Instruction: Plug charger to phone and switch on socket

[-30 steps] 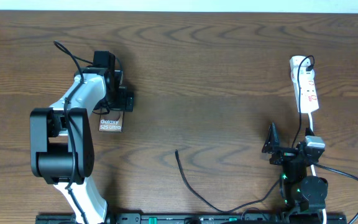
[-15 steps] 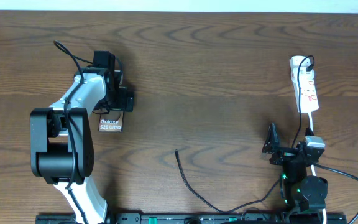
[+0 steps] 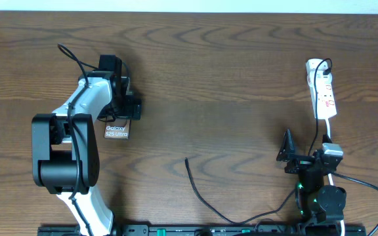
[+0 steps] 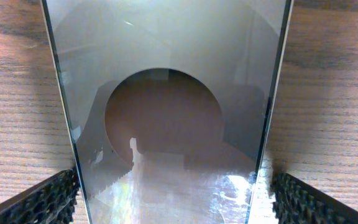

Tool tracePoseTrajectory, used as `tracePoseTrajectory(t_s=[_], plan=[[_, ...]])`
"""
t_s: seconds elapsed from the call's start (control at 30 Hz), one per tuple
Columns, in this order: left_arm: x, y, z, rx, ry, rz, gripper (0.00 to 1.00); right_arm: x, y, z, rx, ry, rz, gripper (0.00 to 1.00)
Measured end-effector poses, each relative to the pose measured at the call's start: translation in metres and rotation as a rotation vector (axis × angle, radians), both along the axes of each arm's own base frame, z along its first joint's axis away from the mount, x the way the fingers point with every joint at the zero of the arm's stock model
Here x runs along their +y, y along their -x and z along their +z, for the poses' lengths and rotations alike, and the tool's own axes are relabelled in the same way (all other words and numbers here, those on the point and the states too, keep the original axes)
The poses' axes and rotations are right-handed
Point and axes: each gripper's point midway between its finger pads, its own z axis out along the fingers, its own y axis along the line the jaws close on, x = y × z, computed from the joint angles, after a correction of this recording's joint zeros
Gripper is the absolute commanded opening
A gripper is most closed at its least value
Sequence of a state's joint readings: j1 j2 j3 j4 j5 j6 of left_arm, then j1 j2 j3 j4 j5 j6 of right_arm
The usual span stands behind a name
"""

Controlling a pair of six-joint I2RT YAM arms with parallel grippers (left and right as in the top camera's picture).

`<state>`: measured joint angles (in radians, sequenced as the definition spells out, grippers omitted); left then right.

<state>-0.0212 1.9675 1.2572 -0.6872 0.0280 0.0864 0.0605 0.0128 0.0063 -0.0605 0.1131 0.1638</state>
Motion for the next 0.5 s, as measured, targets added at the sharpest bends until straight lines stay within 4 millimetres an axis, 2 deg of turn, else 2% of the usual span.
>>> tracePoseTrajectory(t_s=[0.5], plan=[[-0.0002,0.0048,-0.0004,0.019,0.001,0.0,0.98,0.0,0.0,0.0001,0.0,0.0,0.0,0.99]])
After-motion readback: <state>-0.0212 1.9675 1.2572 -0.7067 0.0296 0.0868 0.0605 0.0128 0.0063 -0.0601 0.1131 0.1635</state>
